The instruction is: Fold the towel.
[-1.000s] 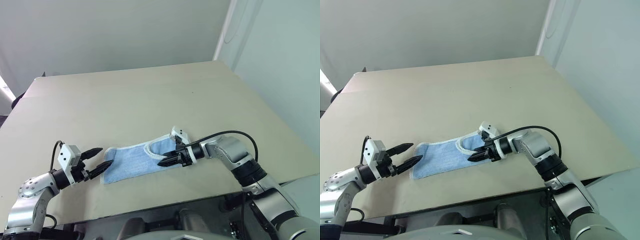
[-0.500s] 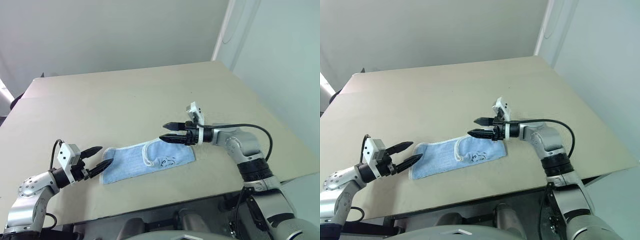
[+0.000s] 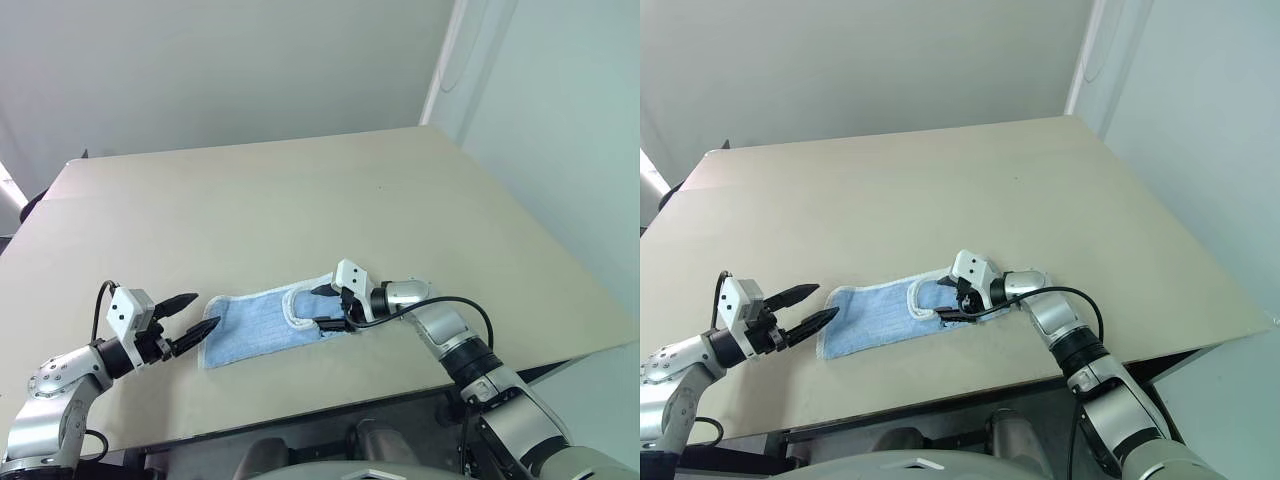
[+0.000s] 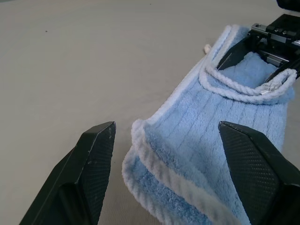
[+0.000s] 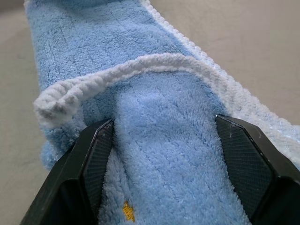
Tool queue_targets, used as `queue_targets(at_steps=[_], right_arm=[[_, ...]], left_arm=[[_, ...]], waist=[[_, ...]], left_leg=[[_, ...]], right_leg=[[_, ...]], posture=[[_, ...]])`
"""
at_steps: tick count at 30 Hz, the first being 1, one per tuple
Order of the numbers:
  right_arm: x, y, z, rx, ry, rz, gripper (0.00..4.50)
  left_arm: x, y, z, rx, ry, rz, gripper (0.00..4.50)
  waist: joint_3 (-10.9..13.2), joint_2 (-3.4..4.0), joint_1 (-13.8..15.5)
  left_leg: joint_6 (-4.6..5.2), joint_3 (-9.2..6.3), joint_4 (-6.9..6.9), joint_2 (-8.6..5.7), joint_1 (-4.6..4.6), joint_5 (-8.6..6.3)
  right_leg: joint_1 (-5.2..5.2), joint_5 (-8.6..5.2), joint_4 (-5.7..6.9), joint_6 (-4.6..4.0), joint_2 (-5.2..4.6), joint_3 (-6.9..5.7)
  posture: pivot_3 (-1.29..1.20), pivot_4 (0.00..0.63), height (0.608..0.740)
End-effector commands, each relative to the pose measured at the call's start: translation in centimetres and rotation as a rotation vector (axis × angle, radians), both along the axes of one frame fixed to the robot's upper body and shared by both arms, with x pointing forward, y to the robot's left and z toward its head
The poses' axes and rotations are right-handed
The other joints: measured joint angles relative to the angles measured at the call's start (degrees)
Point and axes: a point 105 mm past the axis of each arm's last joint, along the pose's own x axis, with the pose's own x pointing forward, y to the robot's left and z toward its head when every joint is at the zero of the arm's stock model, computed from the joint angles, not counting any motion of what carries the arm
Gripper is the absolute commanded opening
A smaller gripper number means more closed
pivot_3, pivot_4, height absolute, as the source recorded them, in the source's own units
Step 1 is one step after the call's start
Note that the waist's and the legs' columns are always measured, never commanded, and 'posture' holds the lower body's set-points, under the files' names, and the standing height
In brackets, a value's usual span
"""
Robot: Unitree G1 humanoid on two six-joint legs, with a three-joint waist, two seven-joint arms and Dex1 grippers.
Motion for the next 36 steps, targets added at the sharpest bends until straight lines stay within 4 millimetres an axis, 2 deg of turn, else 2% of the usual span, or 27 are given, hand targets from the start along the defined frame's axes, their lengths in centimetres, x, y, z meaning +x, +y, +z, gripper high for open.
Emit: queue_targets(at_steps=[1,2,5,10,15,19,23,26,30,36], right_arm=[[0.1,-0.5,-0.3,-0.009,0.033,-0.010,3.57],[0.2,-0.5,0.1,0.018,0.049,-0.016,3.57],[0.4,-0.2,2.0,0.120,0.109,-0.027,4.48],[1.9,0.2,4.2,0.193,0.087,-0.121,4.48],[2.6,0.3,4.5,0.186,0.069,-0.168,4.48],[2.7,0.4,4.8,0.186,0.066,-0.184,4.48],[3.0,0.2,5.1,0.189,0.065,-0.216,4.48],[3.1,0.1,5.3,0.190,0.070,-0.228,4.48],[3.3,0.1,5.2,0.189,0.063,-0.250,4.50],[3.7,-0.2,4.8,0.182,0.067,-0.290,4.50]], left_arm=[[0.2,0.8,0.8,0.012,0.035,0.043,3.70],[0.0,0.9,0.5,0.019,0.072,0.051,3.70],[-0.5,0.9,-0.4,0.009,0.204,0.055,3.70],[-0.5,0.4,-1.4,-0.087,0.380,0.099,3.70],[-0.7,-1.2,-3.9,-0.093,0.562,0.101,3.70],[-0.5,-2.5,-4.2,-0.167,0.646,0.086,3.70],[-0.8,-2.9,-5.4,-0.121,0.702,0.071,3.70],[-0.9,-3.7,-5.6,-0.127,0.717,0.032,3.70],[-0.9,-4.6,-5.2,-0.154,0.714,-0.011,2.77],[-0.9,-4.1,-4.1,-0.190,0.676,-0.020,0.66]], waist=[[0.01,0.01,0.00],[0.01,0.01,0.04],[0.02,0.02,0.05],[0.06,0.05,0.03],[0.07,0.19,0.31],[-0.01,0.50,0.54],[-0.17,0.77,0.60],[-0.25,1.10,0.69],[-0.24,1.12,0.56],[-0.24,1.07,0.25]], left_leg=[[0.00,0.00,0.00,0.02,0.14,0.00],[0.00,0.00,0.00,0.02,0.19,0.00],[0.00,-0.01,0.00,0.01,0.20,0.00],[0.00,-0.01,0.00,-0.01,0.15,0.00],[-0.01,-0.09,0.00,-0.02,0.19,0.01],[-0.08,-0.17,0.00,-0.12,0.25,0.05],[-0.17,-0.17,0.00,-0.21,0.26,0.10],[-0.19,-0.20,0.00,-0.29,0.27,0.11],[-0.19,-0.22,0.00,-0.33,0.27,0.11],[-0.21,-0.22,-0.08,-0.40,0.14,0.09]], right_leg=[[0.11,-0.01,0.01,0.00,0.01,0.00],[0.14,-0.03,0.03,-0.01,0.02,0.00],[0.13,-0.04,0.12,-0.02,0.07,0.00],[0.03,-0.09,0.24,-0.08,0.02,0.01],[0.03,-0.13,0.35,-0.15,0.02,0.00],[0.13,-0.15,0.36,-0.15,-0.02,-0.01],[0.19,-0.17,0.35,-0.14,-0.09,-0.02],[0.28,-0.23,0.34,-0.08,-0.17,-0.01],[0.35,-0.27,0.33,-0.02,-0.20,0.00],[0.12,-0.37,0.30,0.16,-0.30,0.03]], posture=[[0.00,0.000,0.740],[0.00,0.000,0.740],[0.00,0.000,0.740],[0.00,0.000,0.740],[0.00,0.000,0.740],[0.00,0.000,0.740],[0.00,0.000,0.740],[0.00,0.000,0.740],[0.00,0.000,0.740],[0.00,0.000,0.740]])
